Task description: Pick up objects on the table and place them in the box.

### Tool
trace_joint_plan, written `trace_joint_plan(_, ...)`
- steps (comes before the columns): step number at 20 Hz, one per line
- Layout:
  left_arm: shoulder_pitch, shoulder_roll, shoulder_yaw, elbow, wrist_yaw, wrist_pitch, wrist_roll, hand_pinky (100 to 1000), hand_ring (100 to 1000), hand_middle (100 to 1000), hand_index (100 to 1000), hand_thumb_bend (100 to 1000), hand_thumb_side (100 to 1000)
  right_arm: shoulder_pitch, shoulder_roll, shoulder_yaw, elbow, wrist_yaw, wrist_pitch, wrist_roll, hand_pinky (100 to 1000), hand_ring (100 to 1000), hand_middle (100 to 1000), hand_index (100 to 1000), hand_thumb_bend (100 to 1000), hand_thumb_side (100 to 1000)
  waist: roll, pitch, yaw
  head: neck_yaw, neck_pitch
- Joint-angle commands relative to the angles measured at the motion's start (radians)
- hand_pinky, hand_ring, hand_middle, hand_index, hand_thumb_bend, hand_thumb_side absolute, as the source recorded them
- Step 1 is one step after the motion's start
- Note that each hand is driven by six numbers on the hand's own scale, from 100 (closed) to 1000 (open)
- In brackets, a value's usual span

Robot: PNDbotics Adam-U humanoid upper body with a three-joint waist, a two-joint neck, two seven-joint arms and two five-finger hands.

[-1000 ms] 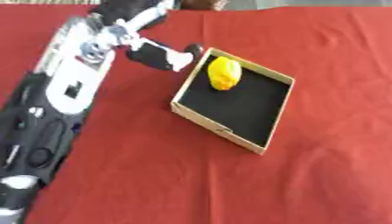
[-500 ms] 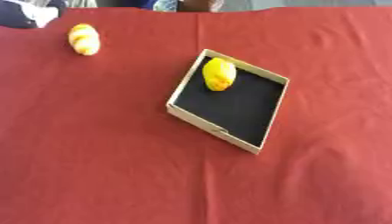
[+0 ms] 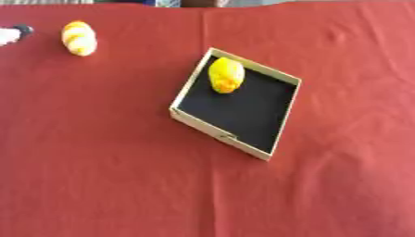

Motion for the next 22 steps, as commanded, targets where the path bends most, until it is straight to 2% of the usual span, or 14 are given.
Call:
trace_joint_plan(1,-0.037,0.041,0.021,0.059,-0.048,-0.006,-0.021,955,922,849,919,477,100,-0.014,-0.027,-0.004,-0.021,0.008,0.002,0.010,925,899,775,831,100,555,0.005,-0.015,-0.004,0.013,-0.014)
trace_joint_plan(11,-0.106,0.003,0.032,0.170,-0.091,-0.031,-0.089,953,926,847,919,434,100,-0.035,-0.019,0.006,-0.021,0.001,0.014,0.044,928,902,774,829,100,556,0.020,0.021,-0.035,0.039,-0.040)
trace_joint_plan(14,-0.124,-0.006,0.035,0.190,-0.106,-0.030,-0.097,952,928,850,921,450,100,-0.042,-0.016,0.010,-0.021,-0.002,0.018,0.057,929,902,774,829,100,556,0.026,0.033,-0.046,0.046,-0.048)
trace_joint_plan(22,-0.166,-0.027,0.064,0.263,-0.194,0.002,-0.026,943,928,849,919,456,100,-0.076,-0.005,0.023,-0.021,-0.015,0.032,0.091,932,904,772,826,100,558,0.046,0.070,-0.088,0.095,-0.084)
